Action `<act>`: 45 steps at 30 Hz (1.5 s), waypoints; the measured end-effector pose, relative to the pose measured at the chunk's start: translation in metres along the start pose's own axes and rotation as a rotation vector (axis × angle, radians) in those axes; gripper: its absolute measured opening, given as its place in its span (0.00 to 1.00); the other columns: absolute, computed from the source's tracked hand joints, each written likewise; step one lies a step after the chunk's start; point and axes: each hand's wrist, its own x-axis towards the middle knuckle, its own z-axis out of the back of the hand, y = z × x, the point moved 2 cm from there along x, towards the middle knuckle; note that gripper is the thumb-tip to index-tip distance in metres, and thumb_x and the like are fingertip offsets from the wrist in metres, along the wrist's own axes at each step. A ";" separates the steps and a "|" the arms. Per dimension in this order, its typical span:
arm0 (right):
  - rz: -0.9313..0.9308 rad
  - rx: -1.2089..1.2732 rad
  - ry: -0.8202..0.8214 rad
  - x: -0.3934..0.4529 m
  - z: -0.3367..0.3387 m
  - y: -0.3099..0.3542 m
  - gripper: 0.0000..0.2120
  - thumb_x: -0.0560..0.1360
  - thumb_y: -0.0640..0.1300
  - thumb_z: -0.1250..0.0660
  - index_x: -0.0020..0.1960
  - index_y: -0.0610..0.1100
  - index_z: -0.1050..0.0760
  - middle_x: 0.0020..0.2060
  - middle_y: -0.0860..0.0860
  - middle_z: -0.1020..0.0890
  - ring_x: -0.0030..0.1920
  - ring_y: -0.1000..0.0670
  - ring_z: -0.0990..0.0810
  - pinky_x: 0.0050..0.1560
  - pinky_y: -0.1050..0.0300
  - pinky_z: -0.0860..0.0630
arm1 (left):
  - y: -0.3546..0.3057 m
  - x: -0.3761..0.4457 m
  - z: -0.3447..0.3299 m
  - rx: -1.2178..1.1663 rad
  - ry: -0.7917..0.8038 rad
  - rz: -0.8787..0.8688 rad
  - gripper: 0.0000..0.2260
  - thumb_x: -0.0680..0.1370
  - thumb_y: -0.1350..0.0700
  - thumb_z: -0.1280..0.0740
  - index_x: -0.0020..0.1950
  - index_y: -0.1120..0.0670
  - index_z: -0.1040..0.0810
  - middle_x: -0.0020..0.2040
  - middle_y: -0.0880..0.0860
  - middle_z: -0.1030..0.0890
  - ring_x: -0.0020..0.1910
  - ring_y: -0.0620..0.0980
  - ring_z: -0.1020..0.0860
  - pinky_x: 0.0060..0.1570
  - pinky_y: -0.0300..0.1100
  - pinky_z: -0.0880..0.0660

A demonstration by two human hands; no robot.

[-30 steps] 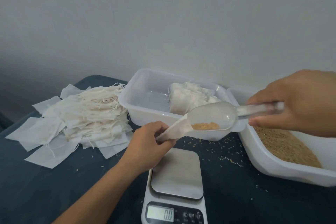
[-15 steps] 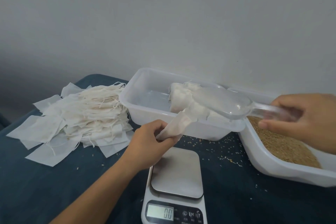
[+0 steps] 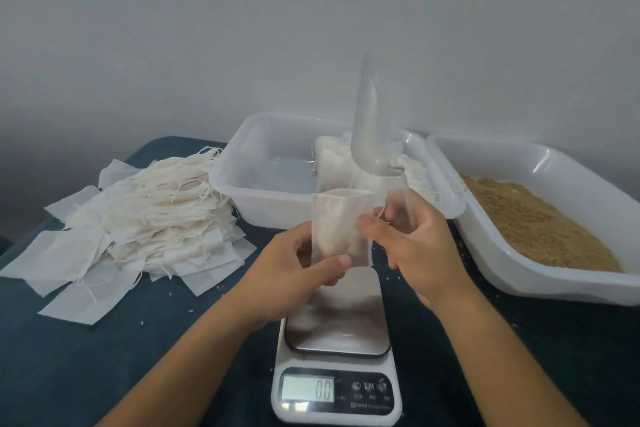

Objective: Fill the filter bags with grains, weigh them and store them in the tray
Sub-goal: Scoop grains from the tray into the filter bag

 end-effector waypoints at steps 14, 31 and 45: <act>0.065 0.030 -0.099 -0.014 0.005 0.005 0.15 0.76 0.39 0.24 0.39 0.47 0.29 0.36 0.55 0.19 0.26 0.58 0.25 0.26 0.65 0.30 | 0.001 0.004 -0.006 -0.099 -0.121 -0.050 0.11 0.80 0.50 0.33 0.58 0.49 0.14 0.57 0.55 0.14 0.58 0.56 0.17 0.63 0.56 0.21; -0.165 -0.348 0.156 -0.026 0.012 -0.015 0.14 0.74 0.47 0.23 0.37 0.51 0.28 0.29 0.58 0.24 0.28 0.59 0.28 0.35 0.58 0.29 | 0.006 0.002 0.021 0.320 0.052 0.188 0.05 0.79 0.64 0.31 0.51 0.54 0.20 0.35 0.54 0.15 0.33 0.50 0.15 0.31 0.33 0.24; -0.087 -0.472 -0.157 -0.019 0.021 -0.017 0.12 0.75 0.63 0.29 0.43 0.57 0.26 0.45 0.72 0.19 0.47 0.65 0.20 0.46 0.50 0.18 | 0.015 0.011 0.044 0.516 -0.413 0.121 0.04 0.79 0.46 0.30 0.45 0.43 0.20 0.34 0.40 0.20 0.28 0.33 0.24 0.24 0.26 0.33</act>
